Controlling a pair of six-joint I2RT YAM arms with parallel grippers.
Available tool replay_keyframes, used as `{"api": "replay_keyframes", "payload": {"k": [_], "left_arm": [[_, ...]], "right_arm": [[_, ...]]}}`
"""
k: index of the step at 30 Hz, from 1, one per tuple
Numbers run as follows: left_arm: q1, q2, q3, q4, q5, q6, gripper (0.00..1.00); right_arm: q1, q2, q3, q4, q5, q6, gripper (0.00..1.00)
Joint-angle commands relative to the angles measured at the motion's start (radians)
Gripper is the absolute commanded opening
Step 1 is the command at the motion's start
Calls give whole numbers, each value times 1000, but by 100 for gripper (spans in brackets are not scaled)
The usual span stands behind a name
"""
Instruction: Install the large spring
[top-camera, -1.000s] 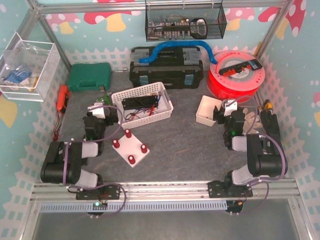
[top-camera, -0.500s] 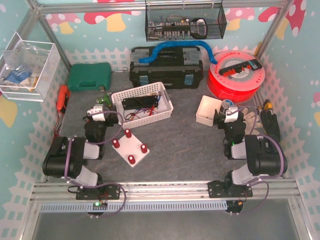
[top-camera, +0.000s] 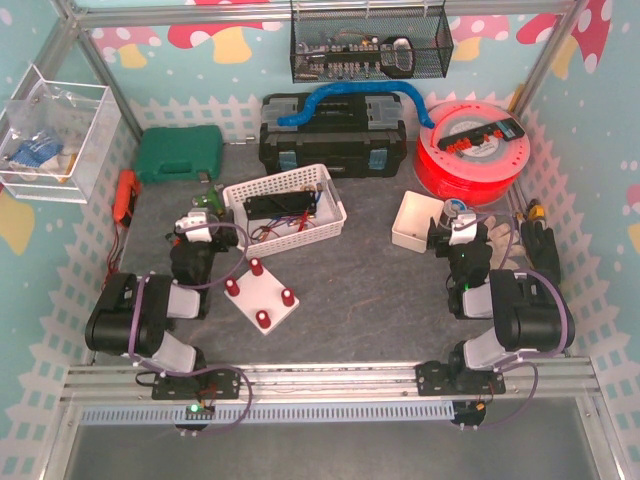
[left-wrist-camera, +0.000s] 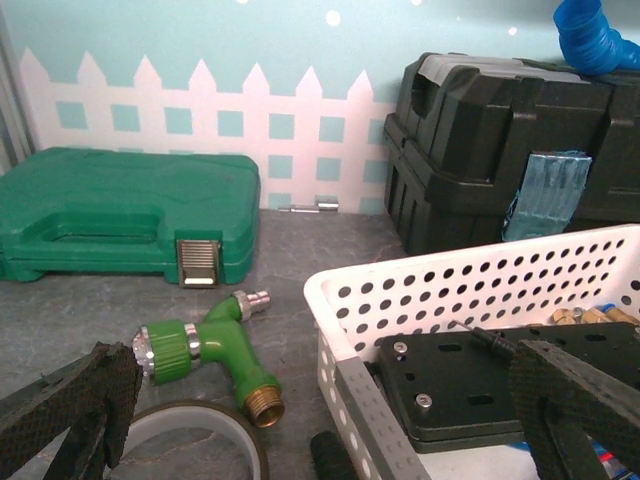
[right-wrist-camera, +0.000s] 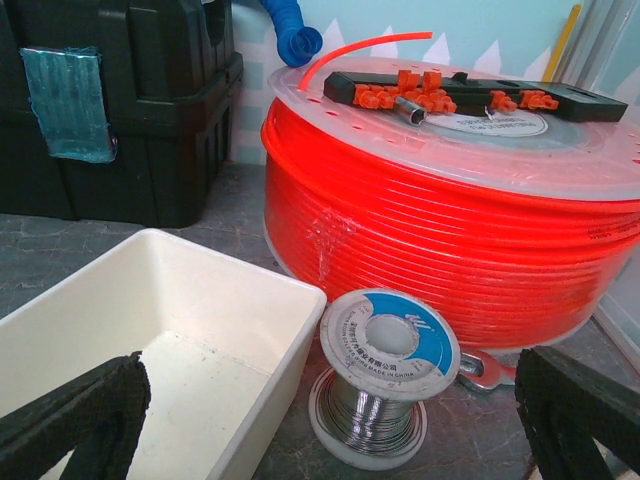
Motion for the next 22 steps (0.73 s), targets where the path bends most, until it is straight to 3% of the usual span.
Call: {"api": "replay_keyframes", "payload": {"k": [1, 22], "left_arm": [[-3, 1, -9, 25, -15, 5, 99], [-3, 2, -9, 26, -15, 5, 99]], "right_arm": [[-2, 0, 7, 37, 5, -5, 99], [-2, 0, 7, 37, 5, -4, 99]]}}
